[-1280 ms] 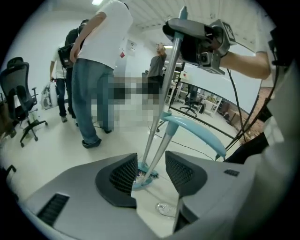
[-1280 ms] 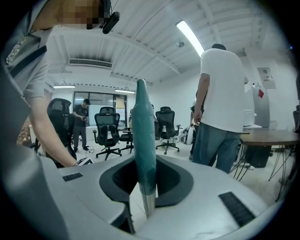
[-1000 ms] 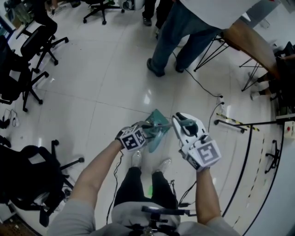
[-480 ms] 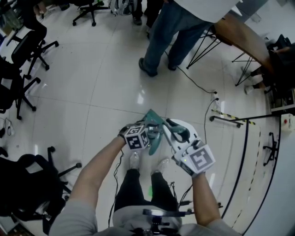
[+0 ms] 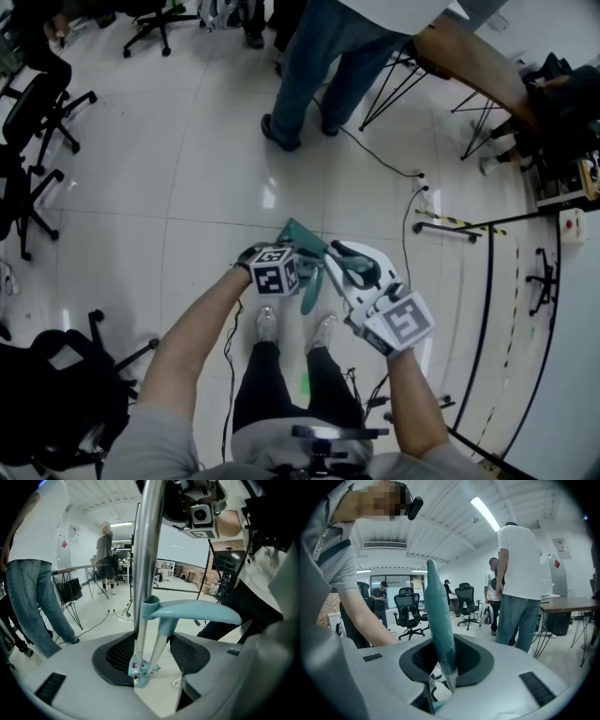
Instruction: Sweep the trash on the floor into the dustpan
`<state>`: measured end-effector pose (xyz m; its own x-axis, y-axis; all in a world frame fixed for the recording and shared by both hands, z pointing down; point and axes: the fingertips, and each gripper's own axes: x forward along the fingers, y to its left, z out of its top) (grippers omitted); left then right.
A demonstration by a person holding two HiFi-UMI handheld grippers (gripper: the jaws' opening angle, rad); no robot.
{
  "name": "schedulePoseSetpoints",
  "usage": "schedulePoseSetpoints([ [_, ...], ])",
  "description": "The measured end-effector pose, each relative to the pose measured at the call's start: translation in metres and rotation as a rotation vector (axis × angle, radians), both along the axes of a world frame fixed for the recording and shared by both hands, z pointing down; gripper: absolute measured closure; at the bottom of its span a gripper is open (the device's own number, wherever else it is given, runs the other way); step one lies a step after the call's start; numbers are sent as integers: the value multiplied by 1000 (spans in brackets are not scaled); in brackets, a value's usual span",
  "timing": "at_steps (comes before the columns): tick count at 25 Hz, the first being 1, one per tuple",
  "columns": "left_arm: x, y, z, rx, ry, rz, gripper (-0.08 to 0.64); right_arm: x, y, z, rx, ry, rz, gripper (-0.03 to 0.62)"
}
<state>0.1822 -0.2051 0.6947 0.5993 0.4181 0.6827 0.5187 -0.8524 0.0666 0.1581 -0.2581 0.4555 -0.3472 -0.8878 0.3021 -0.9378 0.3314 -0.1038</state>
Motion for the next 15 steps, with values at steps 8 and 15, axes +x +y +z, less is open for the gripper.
schedulePoseSetpoints([
  [8, -1, 7, 2, -43, -15, -1, 325, 6, 0, 2, -19, -13, 62, 520],
  [15, -2, 2, -1, -150, -45, -85, 348, 4, 4, 0, -23, -8, 72, 518],
])
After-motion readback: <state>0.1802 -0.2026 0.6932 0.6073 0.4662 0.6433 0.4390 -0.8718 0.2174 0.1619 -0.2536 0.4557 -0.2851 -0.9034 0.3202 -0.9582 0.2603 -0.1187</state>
